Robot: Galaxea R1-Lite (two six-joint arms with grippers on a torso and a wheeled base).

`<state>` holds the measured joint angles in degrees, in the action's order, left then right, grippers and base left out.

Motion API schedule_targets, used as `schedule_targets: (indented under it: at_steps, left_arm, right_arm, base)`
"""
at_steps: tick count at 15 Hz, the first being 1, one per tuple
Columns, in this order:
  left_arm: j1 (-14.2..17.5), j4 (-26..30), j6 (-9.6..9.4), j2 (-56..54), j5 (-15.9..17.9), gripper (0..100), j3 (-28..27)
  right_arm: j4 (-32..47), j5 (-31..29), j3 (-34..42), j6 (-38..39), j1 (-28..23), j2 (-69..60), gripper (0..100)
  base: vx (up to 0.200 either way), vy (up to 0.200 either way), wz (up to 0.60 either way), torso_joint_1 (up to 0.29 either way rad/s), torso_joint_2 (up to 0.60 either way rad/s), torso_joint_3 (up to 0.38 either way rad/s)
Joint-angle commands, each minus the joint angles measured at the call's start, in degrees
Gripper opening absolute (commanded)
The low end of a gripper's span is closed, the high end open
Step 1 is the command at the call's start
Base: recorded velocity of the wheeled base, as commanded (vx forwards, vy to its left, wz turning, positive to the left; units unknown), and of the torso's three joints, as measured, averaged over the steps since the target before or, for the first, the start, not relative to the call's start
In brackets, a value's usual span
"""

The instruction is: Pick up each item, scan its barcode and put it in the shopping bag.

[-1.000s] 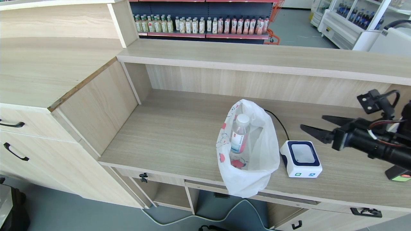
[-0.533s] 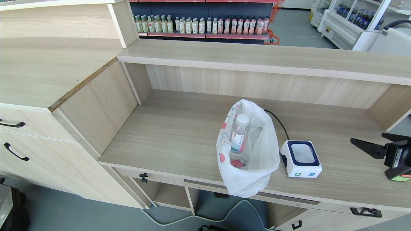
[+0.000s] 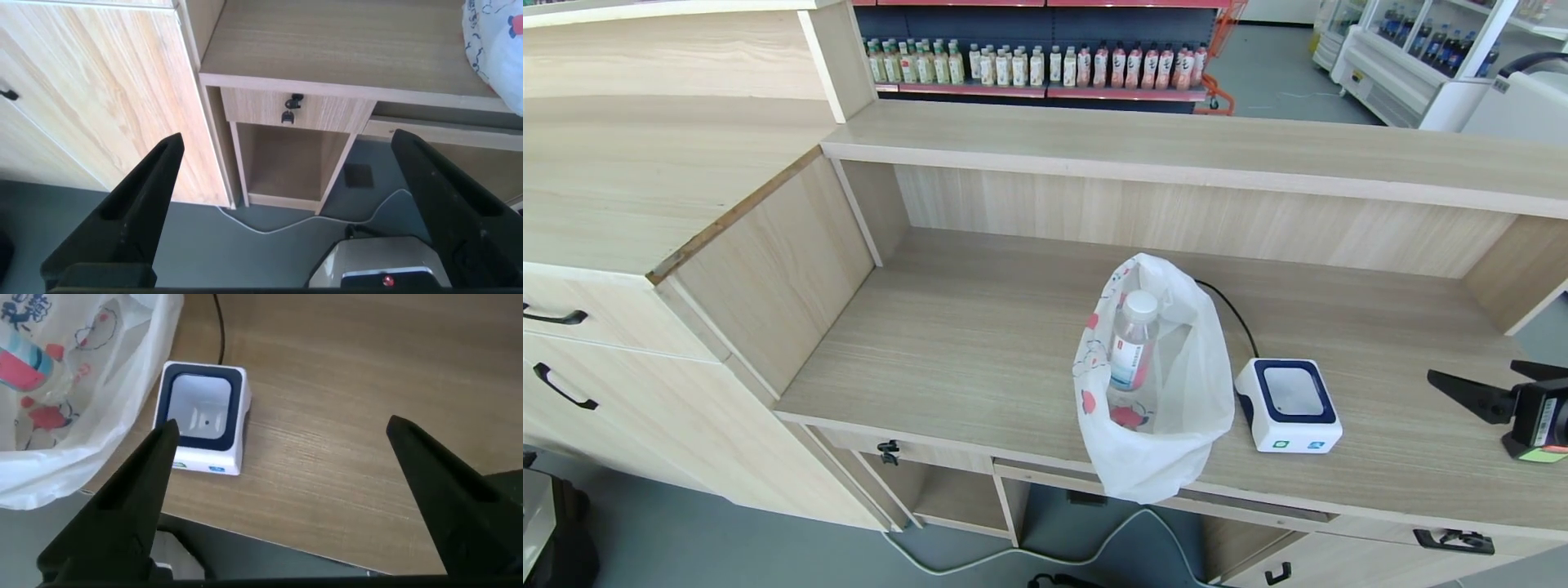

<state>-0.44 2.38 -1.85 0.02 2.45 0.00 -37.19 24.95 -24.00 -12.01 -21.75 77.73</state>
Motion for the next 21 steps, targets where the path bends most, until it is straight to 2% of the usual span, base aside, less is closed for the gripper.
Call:
schedule_targets:
  at_steps: [1,6,14,17,21]
  left_arm:
    - [0.0,0.0,-0.08,0.0,0.0,100,0.0]
    - [0.0,0.0,0.1,0.0,0.0,100,0.0]
    - [0.0,0.0,0.18,0.0,0.0,100,0.0]
    - [0.0,0.0,0.18,0.0,0.0,100,0.0]
    - [0.0,0.0,0.18,0.0,0.0,100,0.0]
  right_arm:
    - [-0.1,-0.3,0.4,-0.7,-1.5,0.6,100]
    - [0.0,-1.6,2.8,-4.3,-2.8,0.9,100]
    - [0.3,-3.0,8.2,-5.9,-2.8,-1.0,100]
    - [4.3,-3.0,8.4,-7.4,-2.2,-3.2,100]
    - [6.5,-5.0,8.5,-7.4,0.0,-4.6,100]
  base:
    - [0.0,-0.2,0.0,-0.007,0.0,0.007]
    - [0.0,-0.2,0.0,0.004,0.0,0.001]
    - [0.0,-0.2,0.0,0.002,0.0,0.001]
    - [0.0,-0.2,0.0,0.002,0.0,0.001]
    - [0.0,0.0,0.0,0.0,0.0,0.0]
